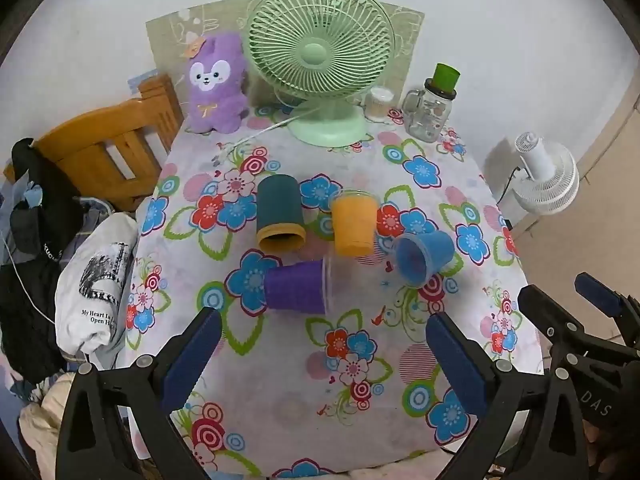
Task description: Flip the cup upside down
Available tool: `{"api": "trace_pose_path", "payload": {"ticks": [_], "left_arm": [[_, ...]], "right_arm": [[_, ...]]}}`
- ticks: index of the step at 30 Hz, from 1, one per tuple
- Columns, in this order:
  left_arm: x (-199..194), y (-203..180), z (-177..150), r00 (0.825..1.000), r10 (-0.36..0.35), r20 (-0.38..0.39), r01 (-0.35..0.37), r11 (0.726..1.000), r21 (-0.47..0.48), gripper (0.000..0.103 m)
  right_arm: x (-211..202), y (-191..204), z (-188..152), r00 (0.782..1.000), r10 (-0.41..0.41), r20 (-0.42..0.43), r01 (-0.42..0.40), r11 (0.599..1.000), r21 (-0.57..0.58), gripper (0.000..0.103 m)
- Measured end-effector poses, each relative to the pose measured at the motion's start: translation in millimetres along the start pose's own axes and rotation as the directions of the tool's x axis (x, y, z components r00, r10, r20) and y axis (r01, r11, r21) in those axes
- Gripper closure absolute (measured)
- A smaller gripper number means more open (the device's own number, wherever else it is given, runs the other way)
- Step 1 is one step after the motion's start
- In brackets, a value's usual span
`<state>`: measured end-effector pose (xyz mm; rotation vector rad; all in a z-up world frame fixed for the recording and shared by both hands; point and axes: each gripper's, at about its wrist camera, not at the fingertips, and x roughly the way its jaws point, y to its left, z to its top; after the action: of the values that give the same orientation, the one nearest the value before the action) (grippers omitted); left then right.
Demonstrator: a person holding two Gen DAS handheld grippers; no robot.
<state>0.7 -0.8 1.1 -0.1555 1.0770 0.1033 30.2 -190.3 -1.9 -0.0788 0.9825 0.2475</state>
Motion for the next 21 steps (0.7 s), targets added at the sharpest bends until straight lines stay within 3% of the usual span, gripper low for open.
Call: {"api": "trace_pose_path", "payload": {"ticks": [4, 8, 10, 21], "left_arm": [[-1, -4, 1, 1.000, -0.010, 0.006, 0.010, 1.000, 0.027, 0.000], [-6, -12, 0, 1.000, -0.008, 0.020, 0.006, 0.998, 0.066, 0.000], [-5, 0, -3, 1.000, 0.004, -0.014, -0.004, 1.000, -0.019, 0.000], [-5, -3, -7, 1.000, 0.014, -0.007, -0.014, 1.000, -0.012, 0.000]], "right_arm": [[-2, 1, -6, 1.000, -0.021, 0.023, 0.021, 0.999, -0.031, 0.009], [0, 6, -1, 0.999, -0.033, -0.006, 0.033, 0.999, -0.038, 0.009], [-2, 9, -2, 0.999, -0.032, -0.007, 0.032, 0.999, -0.035, 0.009], [-3, 0, -4, 1.000, -0.022, -0.013, 0.022, 0.999, -0.038, 0.009]]}}
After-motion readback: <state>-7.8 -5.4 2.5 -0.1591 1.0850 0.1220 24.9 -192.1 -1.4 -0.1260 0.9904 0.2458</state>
